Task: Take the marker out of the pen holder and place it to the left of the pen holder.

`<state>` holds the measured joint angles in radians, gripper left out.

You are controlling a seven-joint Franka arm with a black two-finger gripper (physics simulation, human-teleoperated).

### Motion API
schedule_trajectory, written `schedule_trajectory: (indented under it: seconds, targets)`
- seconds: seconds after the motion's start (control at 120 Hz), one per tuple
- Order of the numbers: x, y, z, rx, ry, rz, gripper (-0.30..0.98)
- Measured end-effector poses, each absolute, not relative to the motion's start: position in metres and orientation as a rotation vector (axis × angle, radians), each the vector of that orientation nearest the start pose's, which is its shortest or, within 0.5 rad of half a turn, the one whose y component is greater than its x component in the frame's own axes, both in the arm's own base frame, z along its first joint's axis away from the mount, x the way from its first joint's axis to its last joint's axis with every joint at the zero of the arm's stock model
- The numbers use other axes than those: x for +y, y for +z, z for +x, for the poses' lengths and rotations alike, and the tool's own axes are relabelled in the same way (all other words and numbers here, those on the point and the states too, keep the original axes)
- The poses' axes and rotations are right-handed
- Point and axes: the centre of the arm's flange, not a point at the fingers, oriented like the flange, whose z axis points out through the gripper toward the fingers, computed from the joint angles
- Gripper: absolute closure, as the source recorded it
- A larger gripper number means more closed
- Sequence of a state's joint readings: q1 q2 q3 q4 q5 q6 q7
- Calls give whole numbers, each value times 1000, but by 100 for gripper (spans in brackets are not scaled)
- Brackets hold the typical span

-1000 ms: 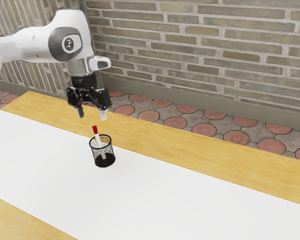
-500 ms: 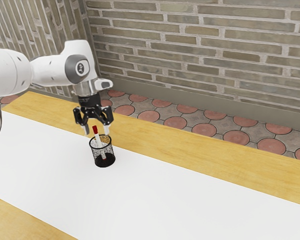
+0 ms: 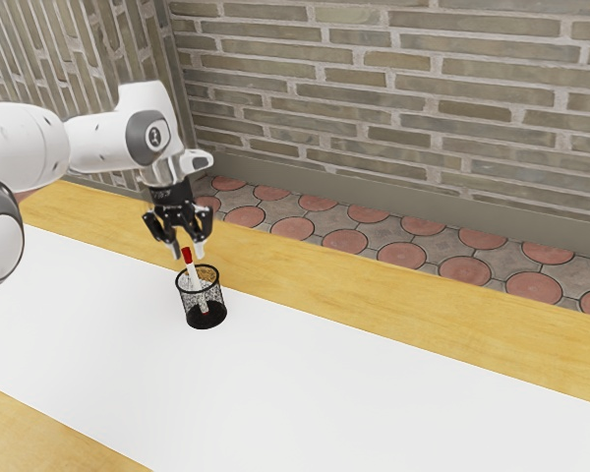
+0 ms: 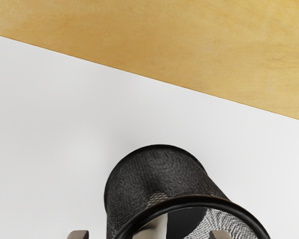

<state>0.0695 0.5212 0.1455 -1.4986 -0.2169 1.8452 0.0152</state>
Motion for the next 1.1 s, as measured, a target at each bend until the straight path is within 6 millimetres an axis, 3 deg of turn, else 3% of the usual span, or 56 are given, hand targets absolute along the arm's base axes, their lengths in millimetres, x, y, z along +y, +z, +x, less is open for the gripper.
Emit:
schedule_trajectory:
  seconds: [0.333,0.55,0.858,0.942,1.1]
  targets:
    - [112,349,668,-432,282,-3254,60]
    - [98,351,670,-394,298,-3262,65]
    - [100,352,676,-391,279,-3256,72]
    - [100,373,671,-391,250,-3261,74]
    - [92,435,636,-373,182,-3269,76]
